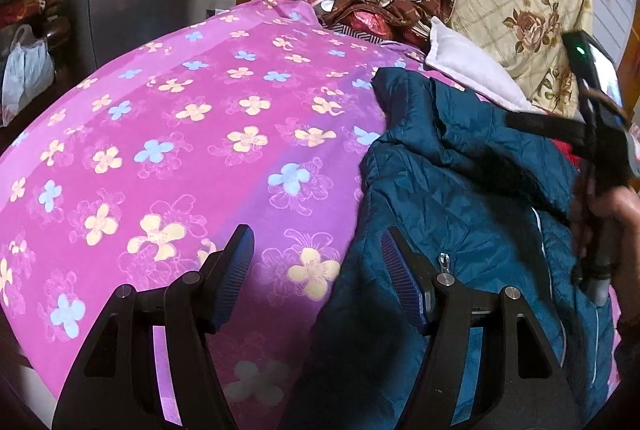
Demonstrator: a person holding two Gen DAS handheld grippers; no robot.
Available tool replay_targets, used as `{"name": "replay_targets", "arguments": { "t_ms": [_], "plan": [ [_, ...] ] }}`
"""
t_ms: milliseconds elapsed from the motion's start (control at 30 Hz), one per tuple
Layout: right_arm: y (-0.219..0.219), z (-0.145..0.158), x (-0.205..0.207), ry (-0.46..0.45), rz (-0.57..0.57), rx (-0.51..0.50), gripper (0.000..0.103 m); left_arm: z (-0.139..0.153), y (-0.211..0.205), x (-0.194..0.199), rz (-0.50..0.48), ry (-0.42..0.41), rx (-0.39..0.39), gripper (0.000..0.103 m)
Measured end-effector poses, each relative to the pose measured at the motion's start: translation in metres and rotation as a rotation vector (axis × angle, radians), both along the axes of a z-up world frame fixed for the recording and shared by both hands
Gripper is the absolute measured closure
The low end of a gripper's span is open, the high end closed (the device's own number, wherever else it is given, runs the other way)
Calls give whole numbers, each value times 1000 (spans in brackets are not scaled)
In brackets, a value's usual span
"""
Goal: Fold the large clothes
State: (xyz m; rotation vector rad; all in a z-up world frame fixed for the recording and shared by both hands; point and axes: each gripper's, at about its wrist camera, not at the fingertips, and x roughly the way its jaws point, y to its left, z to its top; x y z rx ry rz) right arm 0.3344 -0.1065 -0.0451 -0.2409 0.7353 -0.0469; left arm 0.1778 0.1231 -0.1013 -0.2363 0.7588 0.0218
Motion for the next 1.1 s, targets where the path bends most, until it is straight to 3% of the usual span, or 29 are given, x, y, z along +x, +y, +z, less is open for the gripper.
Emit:
{"name": "replay_targets", "arguments": {
  "t_ms": [100, 300, 367, 567, 833, 1100],
  "plan": [
    [-17, -7, -2, -7, -33, -84, 64, -1, -2, 1, -3, 1, 8, 37],
    [-45, -49, 30, 129, -109, -10, 64, -3, -9, 3, -16, 5, 35, 37],
    [-43, -54, 31, 128, -111, -36, 64, -3, -10, 4, -17, 7, 37, 37],
    [-41, -32, 7, 102, -47, 42, 64, -1, -15, 2, -24, 2, 53, 37],
    [-77, 13, -98, -4, -11, 125, 63, 4, -25, -7, -43, -13, 81, 37],
    [-180, 21, -221, -24, -183, 239, 55, 10, -40, -25, -64, -27, 133, 37]
  ]
}}
